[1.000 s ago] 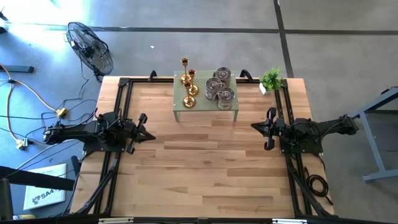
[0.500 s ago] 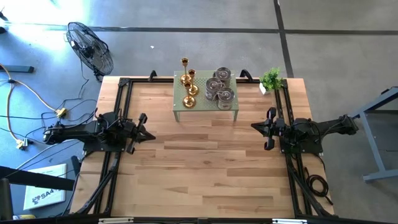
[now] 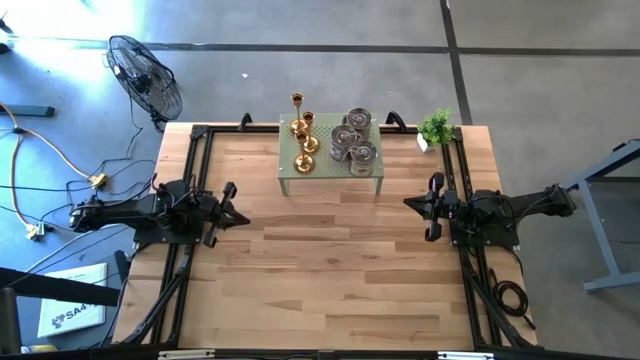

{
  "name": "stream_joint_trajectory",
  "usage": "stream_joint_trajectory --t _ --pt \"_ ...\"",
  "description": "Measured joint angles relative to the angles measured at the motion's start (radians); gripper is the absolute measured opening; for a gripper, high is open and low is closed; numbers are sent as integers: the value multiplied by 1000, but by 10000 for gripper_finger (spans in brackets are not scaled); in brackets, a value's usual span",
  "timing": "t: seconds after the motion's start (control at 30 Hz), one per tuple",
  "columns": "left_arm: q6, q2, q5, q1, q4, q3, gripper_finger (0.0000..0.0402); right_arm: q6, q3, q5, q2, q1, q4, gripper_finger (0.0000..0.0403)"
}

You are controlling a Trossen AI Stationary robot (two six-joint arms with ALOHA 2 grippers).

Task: Pick & Place candle stick holders
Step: Return to Home Position

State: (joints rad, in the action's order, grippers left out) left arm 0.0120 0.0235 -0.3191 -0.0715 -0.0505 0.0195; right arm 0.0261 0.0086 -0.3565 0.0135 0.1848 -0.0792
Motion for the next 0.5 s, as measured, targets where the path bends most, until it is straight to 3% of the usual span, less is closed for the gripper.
stream_joint_trajectory --t 0.5 --pt "0 0 0 0 0 0 7 0 0 0 0 0 0 9"
